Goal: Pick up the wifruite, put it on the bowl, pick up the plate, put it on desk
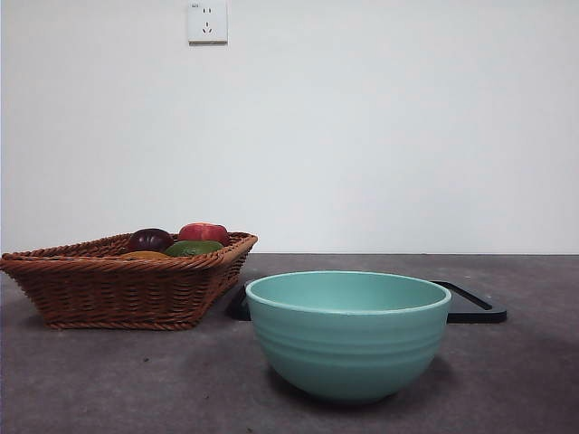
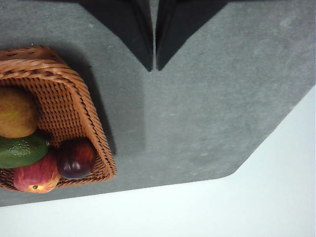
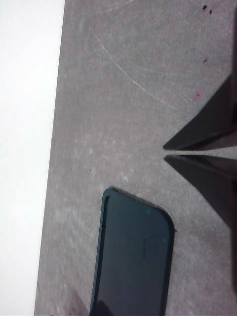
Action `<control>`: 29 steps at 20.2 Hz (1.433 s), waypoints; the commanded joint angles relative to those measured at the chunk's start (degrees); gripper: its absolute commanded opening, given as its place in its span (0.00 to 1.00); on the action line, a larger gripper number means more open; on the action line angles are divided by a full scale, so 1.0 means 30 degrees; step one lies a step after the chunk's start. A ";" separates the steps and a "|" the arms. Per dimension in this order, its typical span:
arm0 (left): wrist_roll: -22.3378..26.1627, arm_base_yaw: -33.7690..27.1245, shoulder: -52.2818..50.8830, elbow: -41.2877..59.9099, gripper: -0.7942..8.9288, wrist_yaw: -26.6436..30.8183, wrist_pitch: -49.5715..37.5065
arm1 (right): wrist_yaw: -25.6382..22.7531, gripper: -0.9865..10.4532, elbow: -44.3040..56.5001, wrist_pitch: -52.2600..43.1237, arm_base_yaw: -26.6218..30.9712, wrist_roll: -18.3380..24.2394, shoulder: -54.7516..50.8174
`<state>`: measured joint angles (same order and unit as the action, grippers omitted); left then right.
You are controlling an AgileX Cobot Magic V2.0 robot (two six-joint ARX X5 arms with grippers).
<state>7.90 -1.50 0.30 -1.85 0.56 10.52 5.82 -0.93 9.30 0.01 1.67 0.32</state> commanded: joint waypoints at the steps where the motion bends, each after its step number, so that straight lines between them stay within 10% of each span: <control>1: -0.1770 -0.0044 -0.0044 0.0386 0.09 0.0029 0.0000 | 0.0284 0.09 0.0095 -0.0102 0.0007 -0.0984 -0.0036; 13: -0.7985 -0.0044 -0.0044 0.0386 0.09 0.0029 0.0087 | 0.0408 0.09 0.0095 0.0168 0.0007 -0.4218 -0.0036; 29: -1.0018 -0.0044 0.0015 -0.0641 0.09 -0.0182 0.1239 | 0.0546 0.09 -0.0437 0.0066 0.0007 -0.5544 -0.0029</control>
<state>-21.78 -1.50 0.32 -2.85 0.34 13.04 7.38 -1.30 9.93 0.01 -13.82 0.32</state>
